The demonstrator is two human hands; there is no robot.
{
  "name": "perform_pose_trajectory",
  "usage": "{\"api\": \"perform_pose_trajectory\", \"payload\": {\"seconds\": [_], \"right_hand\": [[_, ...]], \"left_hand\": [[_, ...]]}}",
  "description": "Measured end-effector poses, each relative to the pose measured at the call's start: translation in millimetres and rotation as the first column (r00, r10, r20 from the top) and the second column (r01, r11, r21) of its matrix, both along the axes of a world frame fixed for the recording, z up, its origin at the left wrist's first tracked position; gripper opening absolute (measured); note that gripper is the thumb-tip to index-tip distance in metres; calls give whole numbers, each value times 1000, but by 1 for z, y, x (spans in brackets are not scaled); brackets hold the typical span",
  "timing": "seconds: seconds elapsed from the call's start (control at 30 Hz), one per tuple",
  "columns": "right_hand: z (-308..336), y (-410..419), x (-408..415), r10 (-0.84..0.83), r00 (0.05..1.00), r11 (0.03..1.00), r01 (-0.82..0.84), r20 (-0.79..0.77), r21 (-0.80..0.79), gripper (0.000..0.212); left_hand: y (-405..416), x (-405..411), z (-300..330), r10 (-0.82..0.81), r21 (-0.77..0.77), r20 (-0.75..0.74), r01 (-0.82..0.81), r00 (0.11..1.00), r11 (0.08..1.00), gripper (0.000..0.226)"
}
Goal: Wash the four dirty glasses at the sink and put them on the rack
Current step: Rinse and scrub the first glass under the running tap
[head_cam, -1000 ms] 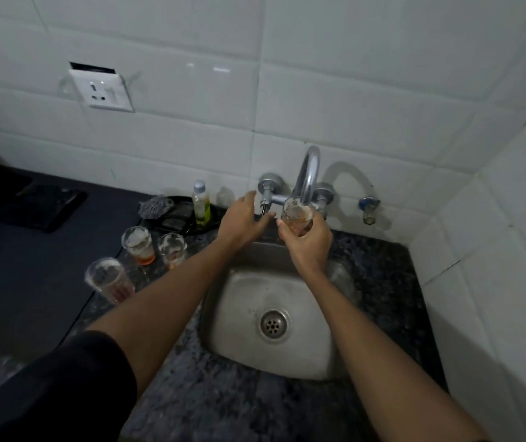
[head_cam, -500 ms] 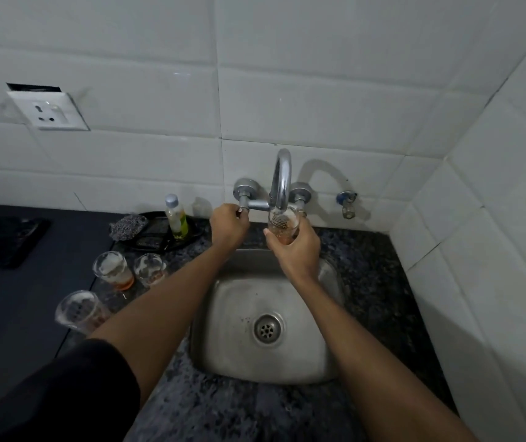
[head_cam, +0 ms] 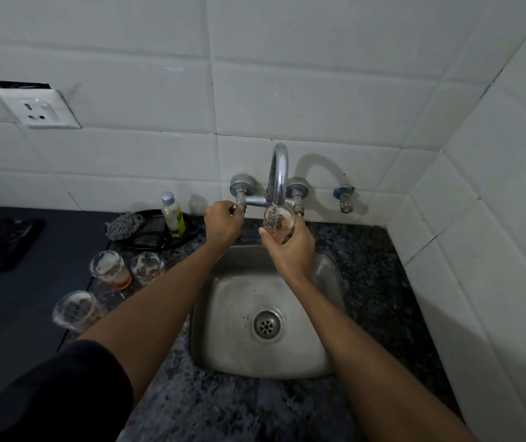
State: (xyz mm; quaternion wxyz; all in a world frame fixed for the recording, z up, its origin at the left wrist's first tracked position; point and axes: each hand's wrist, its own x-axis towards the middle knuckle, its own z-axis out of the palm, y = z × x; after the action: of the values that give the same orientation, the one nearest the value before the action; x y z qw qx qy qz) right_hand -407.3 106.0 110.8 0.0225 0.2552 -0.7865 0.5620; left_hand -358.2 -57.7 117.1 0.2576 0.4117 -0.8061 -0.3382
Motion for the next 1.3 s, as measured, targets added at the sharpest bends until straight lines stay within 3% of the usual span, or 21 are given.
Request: {"api": "perform_pose_trajectory", "payload": {"seconds": [0.27,0.33,0.4,0.43,0.47,0.5,0.53,0.57,0.67,0.73,0.8,0.87,0.9,1.0,1.07,1.2,1.23,1.3], "right_hand": [[2,1,3,5,1000,1000,-5,17,18,50],[3,2,3,12,1000,1000,-12,26,28,50],[3,3,3,19,999,999,-20,29,33,52],[4,4,3,24,999,999,-25,26,37,54],[4,5,2,34,999,998,-35,19,46,55],[4,7,2,54,999,997,-55,7,59,55],[4,8,1,83,996,994,-82,-9,75,54],[4,9,0,118,993,989,-115,-24,90,55],[10,17,-8,195,977,972,-181,-83,150,63],[16,22,-15,224,940,955,-160,-259,248,64],[23,25,-20,296,789,926,-100,-538,363,50],[25,28,-22,424,619,871,-79,-661,484,30],[24,28,-23,474,606,844,-108,-638,525,24],[29,20,-25,549,715,784,-262,-433,563,19],[39,16,-32,594,735,745,-351,-325,568,20],[57,22,-50,763,584,542,-344,-277,767,20],[56,24,-51,760,582,557,-350,-291,754,19],[54,20,-42,671,673,678,-386,-312,626,19]], "left_hand": [[-4,1,-10,-9,-9,-23,9,1000,1000,34],[-1,2,-11,16,73,-44,-13,999,997,32],[16,4,-6,102,325,-68,-75,992,943,43],[26,3,-2,136,588,-74,-67,988,806,46],[39,4,6,124,844,-107,24,986,536,46],[48,4,8,76,955,-168,143,983,260,44],[54,5,9,16,961,-267,265,964,81,42],[57,1,4,1,935,-354,354,935,14,40],[57,-9,2,106,896,-443,438,890,68,37],[58,-12,6,211,885,-462,461,861,59,41],[55,-14,7,267,884,-460,466,847,47,38],[54,-15,8,297,886,-456,461,839,57,30],[53,-15,9,292,884,-459,463,839,57,28],[53,-16,10,256,869,-492,488,832,81,25],[48,-16,8,191,869,-495,487,848,88,24],[44,-14,14,3,886,-454,452,891,101,31],[44,-15,16,2,881,-460,456,888,125,32],[44,-19,16,65,864,-488,471,870,176,32]]}}
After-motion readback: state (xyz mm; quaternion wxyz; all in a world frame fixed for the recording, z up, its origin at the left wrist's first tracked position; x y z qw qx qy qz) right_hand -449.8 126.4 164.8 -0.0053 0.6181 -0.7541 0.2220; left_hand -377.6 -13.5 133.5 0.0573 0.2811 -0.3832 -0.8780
